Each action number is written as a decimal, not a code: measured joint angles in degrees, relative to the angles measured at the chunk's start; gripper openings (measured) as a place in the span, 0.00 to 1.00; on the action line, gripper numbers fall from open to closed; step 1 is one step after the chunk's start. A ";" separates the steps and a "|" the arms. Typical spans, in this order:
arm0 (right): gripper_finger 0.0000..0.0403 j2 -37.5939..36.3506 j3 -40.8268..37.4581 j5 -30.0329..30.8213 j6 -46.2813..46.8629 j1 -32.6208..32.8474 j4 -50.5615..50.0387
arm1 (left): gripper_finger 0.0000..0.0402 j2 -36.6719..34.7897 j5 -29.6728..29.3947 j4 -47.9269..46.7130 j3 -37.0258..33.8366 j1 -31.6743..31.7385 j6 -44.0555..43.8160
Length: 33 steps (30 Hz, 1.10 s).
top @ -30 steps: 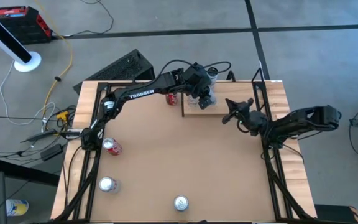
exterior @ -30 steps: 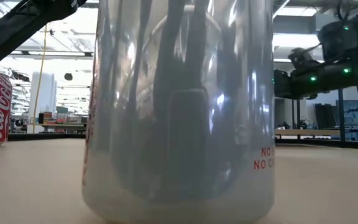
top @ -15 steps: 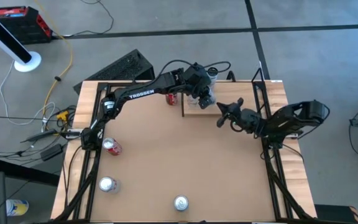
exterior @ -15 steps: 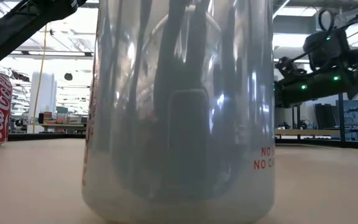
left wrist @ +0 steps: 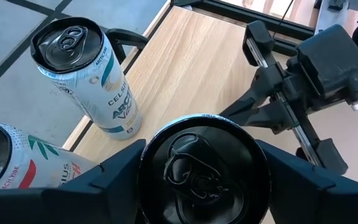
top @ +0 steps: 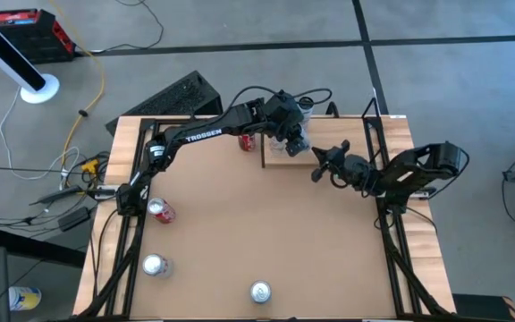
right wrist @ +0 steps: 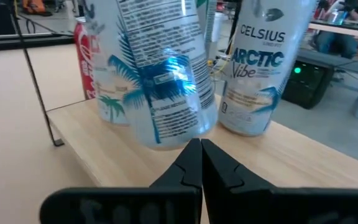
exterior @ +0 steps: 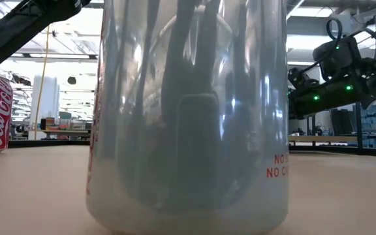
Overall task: Place canned beverage on shelf
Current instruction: Put the white and blue soda can on the shelf align with the other white and blue soda can
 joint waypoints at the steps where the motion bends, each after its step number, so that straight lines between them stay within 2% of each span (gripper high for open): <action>1: 0.06 0.00 0.00 -0.16 -0.01 0.00 0.00 | 0.66 0.00 0.00 0.02 0.00 0.00 -0.01; 5: 0.06 0.00 0.00 -0.24 -0.01 0.00 0.00 | 0.68 -0.03 0.00 0.06 0.00 0.00 -0.07; 12: 0.06 0.00 0.00 -0.21 -0.01 0.00 -0.01 | 0.65 -0.04 0.00 0.12 0.00 0.00 -0.13; 33: 0.06 -0.02 0.00 -0.27 -0.01 0.00 -0.02 | 0.65 -0.07 0.54 2.66 0.00 -0.02 -0.15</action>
